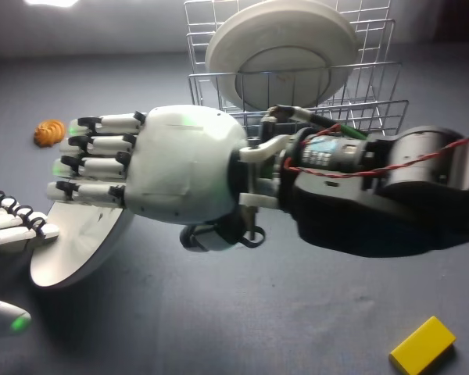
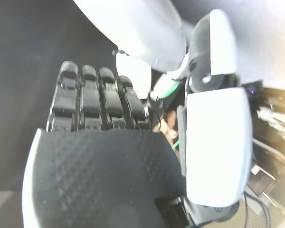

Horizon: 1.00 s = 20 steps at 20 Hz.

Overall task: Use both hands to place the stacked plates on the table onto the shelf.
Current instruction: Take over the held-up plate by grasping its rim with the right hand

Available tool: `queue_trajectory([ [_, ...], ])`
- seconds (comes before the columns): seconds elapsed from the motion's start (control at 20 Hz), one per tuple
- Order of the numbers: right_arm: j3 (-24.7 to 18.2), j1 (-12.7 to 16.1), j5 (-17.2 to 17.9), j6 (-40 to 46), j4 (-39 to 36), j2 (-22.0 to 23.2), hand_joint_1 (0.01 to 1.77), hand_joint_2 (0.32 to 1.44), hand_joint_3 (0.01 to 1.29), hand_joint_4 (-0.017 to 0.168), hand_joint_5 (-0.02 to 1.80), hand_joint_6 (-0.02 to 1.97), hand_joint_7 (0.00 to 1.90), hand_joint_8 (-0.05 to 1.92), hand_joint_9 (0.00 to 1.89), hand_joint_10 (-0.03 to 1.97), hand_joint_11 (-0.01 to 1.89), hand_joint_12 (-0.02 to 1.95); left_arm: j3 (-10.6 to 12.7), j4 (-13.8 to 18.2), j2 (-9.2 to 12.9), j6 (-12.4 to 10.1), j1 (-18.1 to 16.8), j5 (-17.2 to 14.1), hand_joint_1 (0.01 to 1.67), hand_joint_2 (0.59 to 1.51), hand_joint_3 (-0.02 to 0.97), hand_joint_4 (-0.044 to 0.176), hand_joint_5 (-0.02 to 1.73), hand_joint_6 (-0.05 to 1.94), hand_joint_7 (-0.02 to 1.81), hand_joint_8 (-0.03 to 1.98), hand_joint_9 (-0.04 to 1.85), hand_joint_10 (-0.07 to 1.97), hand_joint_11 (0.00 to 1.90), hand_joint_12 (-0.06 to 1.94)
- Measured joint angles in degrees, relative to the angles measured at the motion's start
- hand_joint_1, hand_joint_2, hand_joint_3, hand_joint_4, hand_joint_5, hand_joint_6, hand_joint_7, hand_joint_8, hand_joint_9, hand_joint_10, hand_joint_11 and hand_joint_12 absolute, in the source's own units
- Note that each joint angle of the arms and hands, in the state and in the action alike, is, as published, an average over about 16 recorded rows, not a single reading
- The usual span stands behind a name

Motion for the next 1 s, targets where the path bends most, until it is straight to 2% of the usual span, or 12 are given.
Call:
queue_trajectory([
  [0.2, 4.89, -0.44, 0.30, -1.01, -0.04, -4.95, 1.06, 0.96, 0.01, 0.003, 0.01, 0.04, 0.02, 0.02, 0.02, 0.01, 0.02, 0.10, 0.00, -0.13, -0.08, 0.00, 0.02, -0.05, 0.02, 1.149, 0.001, -0.002, 0.00, -0.01, -0.02, -0.02, 0.02, -0.06, 0.02, 0.01],
  [0.3, 7.05, -0.67, 0.54, -1.45, -0.07, -6.99, 1.08, 0.96, 0.01, 0.003, 0.02, 0.04, 0.02, 0.02, 0.02, 0.01, 0.02, 0.17, 0.01, -0.20, -0.11, 0.00, 0.03, -0.07, 0.02, 1.148, 0.001, -0.002, 0.00, -0.01, -0.02, -0.02, 0.02, -0.06, 0.02, 0.01],
  [0.5, 10.56, -1.13, 1.22, -2.06, -0.16, -10.32, 1.13, 0.96, 0.01, 0.003, 0.10, 0.04, 0.09, 0.02, 0.09, 0.03, 0.02, 0.48, 0.08, -0.40, -0.19, 0.00, 0.11, -0.15, 0.02, 1.147, 0.001, -0.003, 0.00, 0.00, -0.02, -0.02, 0.02, -0.06, 0.02, 0.01],
  [0.65, 12.45, -1.44, 1.71, -2.26, -0.28, -12.17, 1.18, 0.96, 0.01, 0.003, 0.23, 0.05, 0.23, 0.03, 0.21, 0.08, 0.07, 0.74, 0.17, -0.64, -0.25, 0.00, 0.23, -0.26, 0.02, 1.150, 0.001, -0.003, 0.00, 0.00, -0.02, -0.02, 0.02, -0.06, 0.02, 0.01],
  [0.75, 13.35, -1.55, 2.08, -2.33, -0.39, -13.04, 1.21, 0.97, 0.01, 0.002, 0.33, 0.09, 0.35, 0.09, 0.32, 0.16, 0.14, 0.90, 0.23, -0.81, -0.29, 0.00, 0.31, -0.36, 0.02, 1.150, 0.001, -0.003, 0.00, 0.00, -0.02, -0.02, 0.02, -0.06, 0.02, 0.01],
  [1.0, 13.99, -1.48, 3.13, -2.39, -0.62, -13.87, 1.28, 0.99, 0.01, -0.002, 0.59, 0.28, 0.64, 0.31, 0.60, 0.55, 0.36, 1.34, 0.40, -1.10, -0.34, 0.00, 0.51, -0.71, 0.02, 1.147, 0.001, -0.004, 0.01, 0.00, -0.02, -0.02, 0.02, -0.06, 0.02, 0.01],
])
